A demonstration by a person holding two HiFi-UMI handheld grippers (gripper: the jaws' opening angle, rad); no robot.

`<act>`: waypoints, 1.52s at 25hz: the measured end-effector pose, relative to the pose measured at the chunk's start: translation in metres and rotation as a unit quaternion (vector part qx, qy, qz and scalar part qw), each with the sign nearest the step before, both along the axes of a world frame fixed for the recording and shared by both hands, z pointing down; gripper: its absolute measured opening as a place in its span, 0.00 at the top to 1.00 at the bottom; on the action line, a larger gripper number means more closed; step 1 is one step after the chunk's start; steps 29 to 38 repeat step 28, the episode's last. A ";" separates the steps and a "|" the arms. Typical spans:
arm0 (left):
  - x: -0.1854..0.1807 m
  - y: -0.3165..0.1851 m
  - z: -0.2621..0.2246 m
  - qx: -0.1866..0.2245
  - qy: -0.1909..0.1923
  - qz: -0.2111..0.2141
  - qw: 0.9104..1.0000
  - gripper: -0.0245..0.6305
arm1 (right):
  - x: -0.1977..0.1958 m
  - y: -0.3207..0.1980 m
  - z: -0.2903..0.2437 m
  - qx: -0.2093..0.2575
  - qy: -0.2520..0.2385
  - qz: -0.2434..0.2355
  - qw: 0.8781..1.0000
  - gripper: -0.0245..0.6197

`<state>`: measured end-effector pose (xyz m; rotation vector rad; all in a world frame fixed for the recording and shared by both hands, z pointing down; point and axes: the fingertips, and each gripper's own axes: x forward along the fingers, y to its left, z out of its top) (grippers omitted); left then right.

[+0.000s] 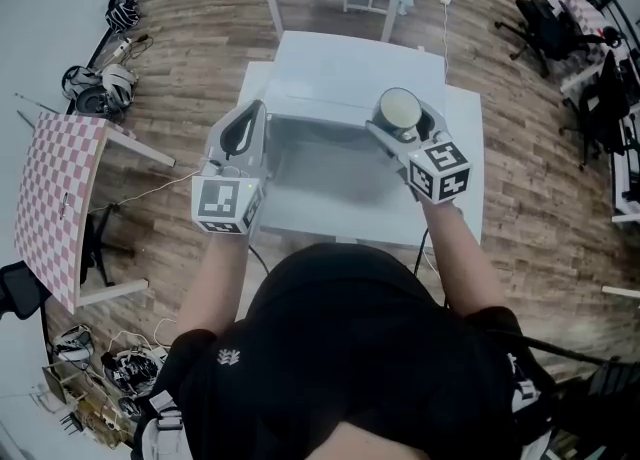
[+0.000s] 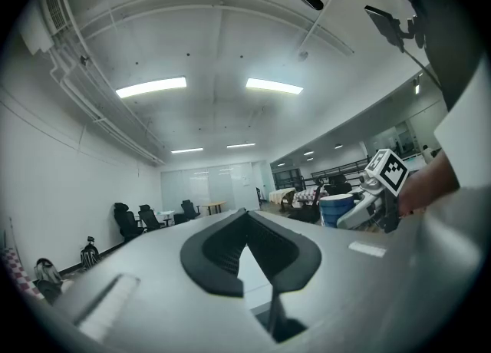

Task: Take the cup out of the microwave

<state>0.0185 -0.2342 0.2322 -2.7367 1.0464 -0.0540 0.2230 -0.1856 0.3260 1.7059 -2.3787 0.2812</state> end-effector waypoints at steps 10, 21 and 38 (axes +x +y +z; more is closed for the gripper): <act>0.007 -0.003 0.003 -0.003 -0.001 -0.001 1.000 0.95 | 0.010 -0.003 0.004 0.004 -0.001 0.009 1.000 0.35; 0.004 -0.014 -0.003 0.004 -0.005 0.002 1.000 0.95 | 0.007 -0.018 0.006 0.010 -0.005 0.017 1.000 0.35; -0.060 -0.032 0.019 -0.014 0.000 -0.032 0.999 0.95 | -0.065 -0.063 0.033 0.009 -0.019 -0.035 0.999 0.35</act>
